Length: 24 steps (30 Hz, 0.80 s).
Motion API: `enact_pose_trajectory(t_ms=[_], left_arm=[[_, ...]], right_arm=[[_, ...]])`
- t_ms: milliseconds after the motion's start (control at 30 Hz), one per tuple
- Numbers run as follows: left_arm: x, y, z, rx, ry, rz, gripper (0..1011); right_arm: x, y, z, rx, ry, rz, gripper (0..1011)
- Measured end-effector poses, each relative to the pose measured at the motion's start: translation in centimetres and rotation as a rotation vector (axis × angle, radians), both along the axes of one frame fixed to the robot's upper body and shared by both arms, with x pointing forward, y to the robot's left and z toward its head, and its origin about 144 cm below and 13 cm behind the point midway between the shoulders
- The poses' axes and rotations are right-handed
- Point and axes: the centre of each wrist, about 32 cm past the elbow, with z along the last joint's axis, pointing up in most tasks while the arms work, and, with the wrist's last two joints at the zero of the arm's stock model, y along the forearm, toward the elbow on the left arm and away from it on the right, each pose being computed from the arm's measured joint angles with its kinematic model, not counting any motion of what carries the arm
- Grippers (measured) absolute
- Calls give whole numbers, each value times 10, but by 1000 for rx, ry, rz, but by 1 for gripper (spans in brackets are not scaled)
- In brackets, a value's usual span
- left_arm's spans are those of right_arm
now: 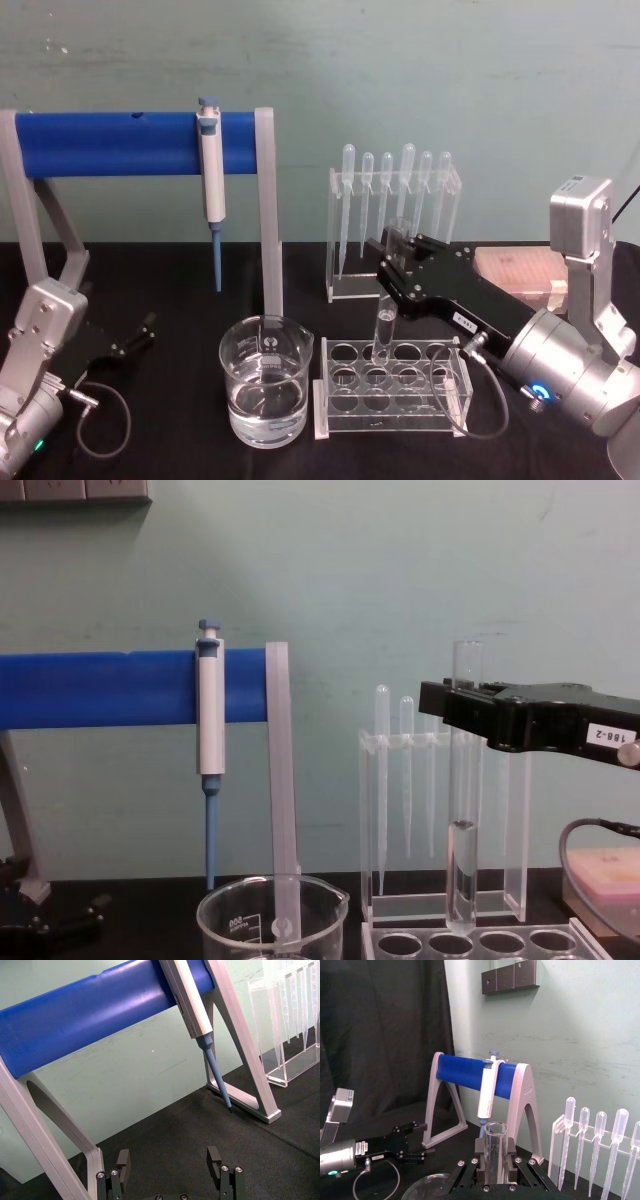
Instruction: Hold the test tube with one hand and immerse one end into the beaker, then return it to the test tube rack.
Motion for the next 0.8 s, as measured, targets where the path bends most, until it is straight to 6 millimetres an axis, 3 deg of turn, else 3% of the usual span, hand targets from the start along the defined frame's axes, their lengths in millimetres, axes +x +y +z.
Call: enact_pose_trajectory(t_ms=[600, 800], left_arm=[[0, 0, 0, 0, 0, 0, 1000], [0, 0, 0, 0, 0, 0, 1000]], right_arm=[[0, 0, 0, 1, 0, 2, 225], [4, 7, 8, -4, -20, 28, 225]])
